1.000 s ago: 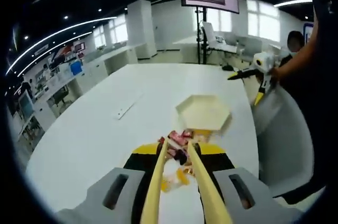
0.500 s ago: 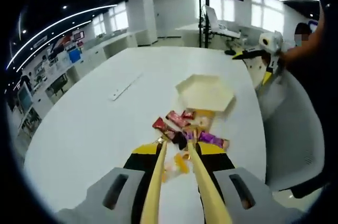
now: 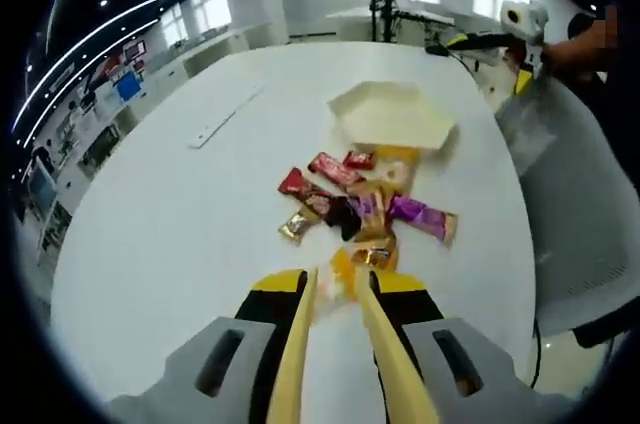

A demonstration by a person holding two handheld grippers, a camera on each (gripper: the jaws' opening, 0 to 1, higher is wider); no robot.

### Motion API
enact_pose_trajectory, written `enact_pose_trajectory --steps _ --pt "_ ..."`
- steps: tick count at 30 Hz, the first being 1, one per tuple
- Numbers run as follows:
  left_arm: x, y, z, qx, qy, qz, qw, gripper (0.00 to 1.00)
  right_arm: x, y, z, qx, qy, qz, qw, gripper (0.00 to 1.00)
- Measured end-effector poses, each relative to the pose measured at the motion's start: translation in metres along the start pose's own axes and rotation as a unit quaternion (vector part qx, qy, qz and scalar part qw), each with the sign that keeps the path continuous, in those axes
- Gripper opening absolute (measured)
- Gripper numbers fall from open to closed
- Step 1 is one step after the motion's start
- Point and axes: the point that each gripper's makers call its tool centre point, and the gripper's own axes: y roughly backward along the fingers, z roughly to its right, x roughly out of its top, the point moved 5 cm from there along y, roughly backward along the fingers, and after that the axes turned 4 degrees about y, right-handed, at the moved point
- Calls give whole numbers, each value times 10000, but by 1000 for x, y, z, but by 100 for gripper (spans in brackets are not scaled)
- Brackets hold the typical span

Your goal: Place the target food into the container with the food tongs after gripping and lifting it, then release it inside without dropping or visibly crushing the food.

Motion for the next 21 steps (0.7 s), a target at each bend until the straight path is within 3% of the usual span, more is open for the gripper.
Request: enact_pose_trajectory --steps 12,21 --pt "-9 -28 -1 262 -59 -301 9992 22 0 0 0 -14 5 -23 10000 99" --pt "-11 -40 -2 185 -43 -449 9988 22 -2 0 1 -7 -8 -51 10000 99"
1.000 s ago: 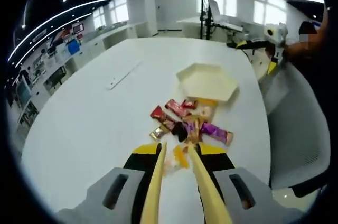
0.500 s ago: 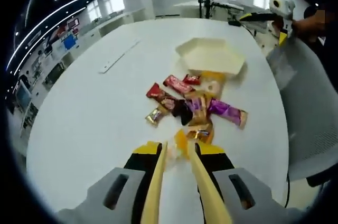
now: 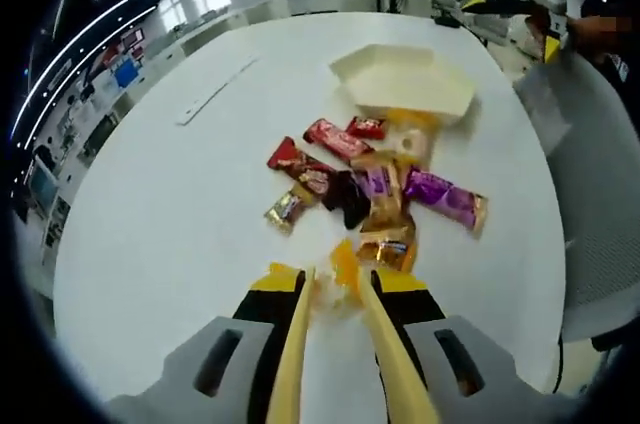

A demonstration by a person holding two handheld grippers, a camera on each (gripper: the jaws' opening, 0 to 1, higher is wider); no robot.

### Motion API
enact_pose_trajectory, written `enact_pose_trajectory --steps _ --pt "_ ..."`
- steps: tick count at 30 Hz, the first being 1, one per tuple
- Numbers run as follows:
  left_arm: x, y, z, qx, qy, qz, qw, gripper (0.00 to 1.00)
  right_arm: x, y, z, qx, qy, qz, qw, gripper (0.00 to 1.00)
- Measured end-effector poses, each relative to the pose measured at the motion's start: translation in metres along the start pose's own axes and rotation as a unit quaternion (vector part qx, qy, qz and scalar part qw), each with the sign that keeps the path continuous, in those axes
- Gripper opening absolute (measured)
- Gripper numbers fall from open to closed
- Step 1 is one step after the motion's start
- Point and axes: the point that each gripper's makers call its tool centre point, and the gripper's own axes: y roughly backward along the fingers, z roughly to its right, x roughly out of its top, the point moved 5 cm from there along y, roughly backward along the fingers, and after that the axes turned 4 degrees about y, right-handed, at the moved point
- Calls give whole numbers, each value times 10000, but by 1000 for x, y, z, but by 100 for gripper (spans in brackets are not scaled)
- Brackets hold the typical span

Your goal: Place the target food into the container with the food tongs after gripping and lifting it, then release it inside without dropping or visibly crushing the food.

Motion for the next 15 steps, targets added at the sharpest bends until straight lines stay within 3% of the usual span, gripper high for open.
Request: enact_pose_trajectory --steps 3,7,11,13,15 --pt "3 0 -1 -12 16 -9 10000 22 0 0 0 3 -4 -6 10000 99" --pt "11 11 -5 -69 34 204 9998 22 -1 -1 0 26 -2 -16 10000 99" --pt "8 18 -14 -18 -771 -142 9969 22 -1 -1 -1 51 3 -15 10000 98" --pt "1 18 -15 -94 -1180 -462 9919 22 -1 -1 -1 52 16 -12 10000 99" --pt "1 18 -14 -209 -1592 -563 9854 22 0 -1 0 19 36 2 10000 99"
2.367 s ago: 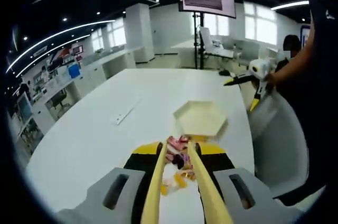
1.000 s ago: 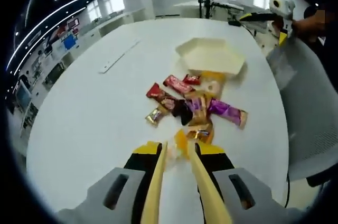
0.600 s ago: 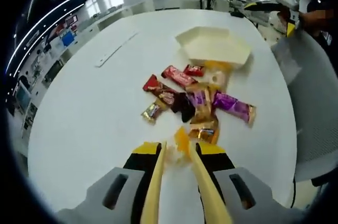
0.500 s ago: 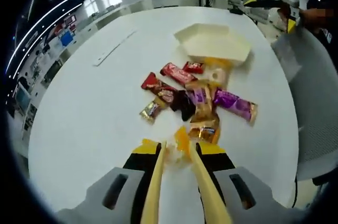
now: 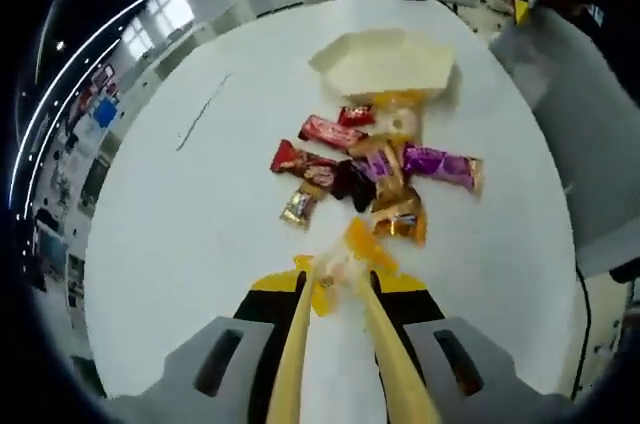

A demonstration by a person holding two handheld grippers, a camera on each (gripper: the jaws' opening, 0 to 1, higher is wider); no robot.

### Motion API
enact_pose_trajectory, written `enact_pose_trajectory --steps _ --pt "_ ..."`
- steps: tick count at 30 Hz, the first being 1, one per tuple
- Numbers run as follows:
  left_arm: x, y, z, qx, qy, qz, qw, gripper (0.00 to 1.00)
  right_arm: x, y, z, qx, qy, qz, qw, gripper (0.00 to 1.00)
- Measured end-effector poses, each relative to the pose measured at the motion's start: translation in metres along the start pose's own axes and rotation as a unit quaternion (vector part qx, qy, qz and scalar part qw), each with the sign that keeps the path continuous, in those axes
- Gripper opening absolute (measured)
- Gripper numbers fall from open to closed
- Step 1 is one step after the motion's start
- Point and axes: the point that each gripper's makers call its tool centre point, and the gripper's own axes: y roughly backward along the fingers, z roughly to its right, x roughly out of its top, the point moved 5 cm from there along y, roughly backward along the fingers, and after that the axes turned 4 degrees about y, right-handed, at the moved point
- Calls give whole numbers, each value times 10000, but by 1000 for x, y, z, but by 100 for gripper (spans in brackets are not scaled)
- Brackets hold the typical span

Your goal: Place the target food into the container with the food tongs after gripping and lifting it, then release it inside without dropping or visibly crushing the food.

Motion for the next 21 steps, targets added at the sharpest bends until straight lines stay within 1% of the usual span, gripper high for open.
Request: enact_pose_trajectory --steps 1,2,4,5,7,8,9,10,13,14,15,16,17,18,19,20,21 --pt "-2 0 1 -101 -325 -100 9994 22 0 0 0 -2 -23 3 10000 99" --pt "-3 -1 2 -106 -566 -176 9982 22 0 0 0 -6 -35 0 10000 99" --pt "-6 -2 4 -184 -952 -440 9943 22 0 0 0 -1 -42 2 10000 98" --pt "-4 -3 5 -232 -1020 -378 9938 22 0 0 0 8 -52 -7 10000 98" --pt "1 -7 9 -432 -1314 -206 9902 22 -1 0 0 8 -33 -16 10000 98" --pt "0 -9 5 -275 -1482 -324 9881 21 -1 0 -1 9 -35 -20 10000 98" --pt "-1 -10 4 -267 -1515 -383 9874 21 -1 0 0 -7 -18 -26 10000 99" --pt "0 -12 5 -333 -1449 -343 9883 21 0 0 0 -21 -10 -19 10000 99" --pt "8 -14 6 -392 -1598 -212 9862 21 -1 0 0 4 -48 -51 10000 97" --pt "11 -15 9 -504 -1631 -182 9852 22 -1 0 -1 6 -39 -48 10000 97" --pt "11 -16 10 -502 -1651 -234 9847 22 -1 0 -1 12 -41 -58 10000 97" --pt "10 -17 10 -491 -1576 -298 9858 22 -2 0 -1 7 -37 -64 10000 97" --pt "8 -18 11 -501 -1231 -338 9905 21 -2 0 0 4 -38 -64 10000 97" --pt "8 -18 11 -497 -922 -327 9940 21 -2 0 0 4 -48 -62 10000 97" --pt "9 -15 13 -550 -374 -282 9974 21 -2 0 0 -9 -42 -70 10000 97" --pt "11 -13 15 -628 -148 -171 9978 21 -2 0 0 -6 -49 -69 10000 97" --pt "9 -10 17 -672 -50 -211 9975 20 -2 0 0 4 -57 -66 10000 97"
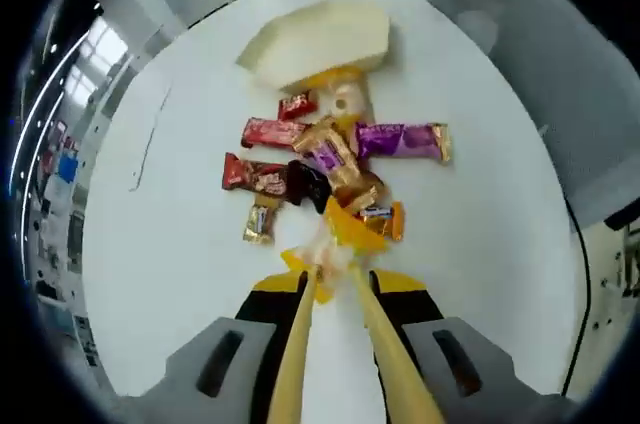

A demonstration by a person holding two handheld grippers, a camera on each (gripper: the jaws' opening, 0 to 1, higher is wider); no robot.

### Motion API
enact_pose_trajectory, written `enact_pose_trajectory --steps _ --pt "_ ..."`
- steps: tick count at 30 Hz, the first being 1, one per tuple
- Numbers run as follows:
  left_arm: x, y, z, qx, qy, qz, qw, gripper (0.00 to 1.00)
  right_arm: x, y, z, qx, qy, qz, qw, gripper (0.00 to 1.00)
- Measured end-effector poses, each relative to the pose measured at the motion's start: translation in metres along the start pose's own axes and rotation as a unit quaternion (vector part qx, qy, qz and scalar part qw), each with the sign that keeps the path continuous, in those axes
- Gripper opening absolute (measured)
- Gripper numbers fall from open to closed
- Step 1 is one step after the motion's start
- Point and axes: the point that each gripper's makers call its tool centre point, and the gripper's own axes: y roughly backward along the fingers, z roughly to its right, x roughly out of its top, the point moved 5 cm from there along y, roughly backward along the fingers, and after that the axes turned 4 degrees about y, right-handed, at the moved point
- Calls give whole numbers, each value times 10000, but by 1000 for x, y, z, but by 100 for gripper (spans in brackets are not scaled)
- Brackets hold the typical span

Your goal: Place the target food into the container with the food tongs after gripping and lifting it, then release it inside without dropping or visibly crushing the food.

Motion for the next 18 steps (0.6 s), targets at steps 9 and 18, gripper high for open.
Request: enact_pose_trajectory --steps 9,18 --pt "6 13 24 -53 -143 74 9999 21 1 -1 -2 71 43 11 10000 96" --pt "8 -11 25 -33 -587 -84 9982 23 0 0 -2 53 34 0 10000 96"
